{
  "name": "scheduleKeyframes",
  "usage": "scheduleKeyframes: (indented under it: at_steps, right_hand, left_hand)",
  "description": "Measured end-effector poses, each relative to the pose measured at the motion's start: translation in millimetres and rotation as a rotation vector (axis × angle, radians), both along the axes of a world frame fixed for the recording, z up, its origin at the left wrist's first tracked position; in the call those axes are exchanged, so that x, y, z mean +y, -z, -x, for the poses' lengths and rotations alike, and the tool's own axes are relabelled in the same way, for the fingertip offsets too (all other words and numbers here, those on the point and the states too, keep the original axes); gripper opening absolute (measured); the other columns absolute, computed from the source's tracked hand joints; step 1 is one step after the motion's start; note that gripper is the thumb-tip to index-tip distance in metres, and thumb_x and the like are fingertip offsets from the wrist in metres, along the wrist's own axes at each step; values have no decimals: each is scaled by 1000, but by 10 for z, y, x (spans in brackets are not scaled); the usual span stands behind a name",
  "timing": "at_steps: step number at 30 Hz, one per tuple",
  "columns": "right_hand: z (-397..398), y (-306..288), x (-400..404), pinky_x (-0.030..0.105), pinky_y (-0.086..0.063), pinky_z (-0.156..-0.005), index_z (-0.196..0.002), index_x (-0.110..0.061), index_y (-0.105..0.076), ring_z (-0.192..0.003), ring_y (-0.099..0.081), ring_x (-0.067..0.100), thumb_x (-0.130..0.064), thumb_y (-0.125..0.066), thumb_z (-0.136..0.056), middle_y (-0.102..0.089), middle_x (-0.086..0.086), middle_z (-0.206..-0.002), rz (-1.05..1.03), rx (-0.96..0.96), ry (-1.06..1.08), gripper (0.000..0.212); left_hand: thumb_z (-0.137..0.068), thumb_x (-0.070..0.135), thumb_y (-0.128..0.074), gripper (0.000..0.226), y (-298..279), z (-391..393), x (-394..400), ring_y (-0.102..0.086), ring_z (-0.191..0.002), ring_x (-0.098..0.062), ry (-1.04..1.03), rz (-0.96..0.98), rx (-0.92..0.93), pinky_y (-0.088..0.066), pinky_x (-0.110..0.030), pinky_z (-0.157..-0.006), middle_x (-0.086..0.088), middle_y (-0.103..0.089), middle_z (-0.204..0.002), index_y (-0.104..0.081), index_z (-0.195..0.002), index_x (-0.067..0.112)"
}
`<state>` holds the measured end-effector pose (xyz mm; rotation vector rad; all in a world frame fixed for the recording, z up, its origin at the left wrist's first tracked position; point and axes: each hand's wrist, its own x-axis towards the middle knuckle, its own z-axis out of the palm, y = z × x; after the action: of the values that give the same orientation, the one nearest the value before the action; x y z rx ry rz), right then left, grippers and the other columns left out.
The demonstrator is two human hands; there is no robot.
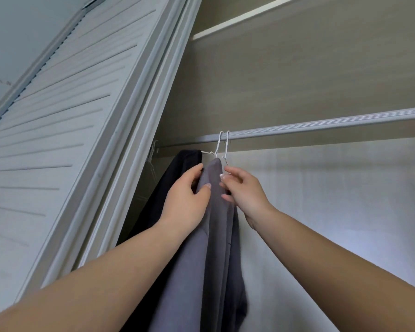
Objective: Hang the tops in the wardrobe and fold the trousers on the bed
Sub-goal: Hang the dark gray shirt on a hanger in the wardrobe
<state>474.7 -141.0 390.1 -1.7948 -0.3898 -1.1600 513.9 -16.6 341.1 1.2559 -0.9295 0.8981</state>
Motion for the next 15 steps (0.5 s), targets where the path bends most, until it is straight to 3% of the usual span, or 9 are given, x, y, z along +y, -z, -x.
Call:
scheduleKeyframes:
  at_steps: [5, 9, 15]
  right_hand:
    - [522, 527, 49, 17, -55, -77, -113, -32, -60, -100, -62, -1, -18, -59, -92, -64, -13, -106, 35, -24, -155, 25]
    - [859, 989, 215, 21, -55, -83, -105, -36, -62, -99, -63, -3, -12, -60, -91, -67, -11, -106, 51, -11, -310, 27]
    - [1341, 1777, 680, 26, -54, -87, -107, -37, -64, -105, -63, 1, -15, -60, -90, -68, -17, -108, 52, 51, -583, 29]
  left_hand:
    - [-92, 18, -59, 46, 337, 380, 214, -55, -112, -2, 29, -30, 93, -41, -17, -94, 11, -58, -123, -48, -137, 26]
    - [-93, 14, -58, 25, 731, 946, 448, -61, -99, 6, 87, -27, 174, -48, -21, -93, 12, -67, -113, -61, -111, 32]
    - [-91, 21, -63, 20, 1488, 1846, 1041, -65, -99, -1, 21, 8, 333, -54, -27, -88, 13, -71, -103, -66, -109, 31]
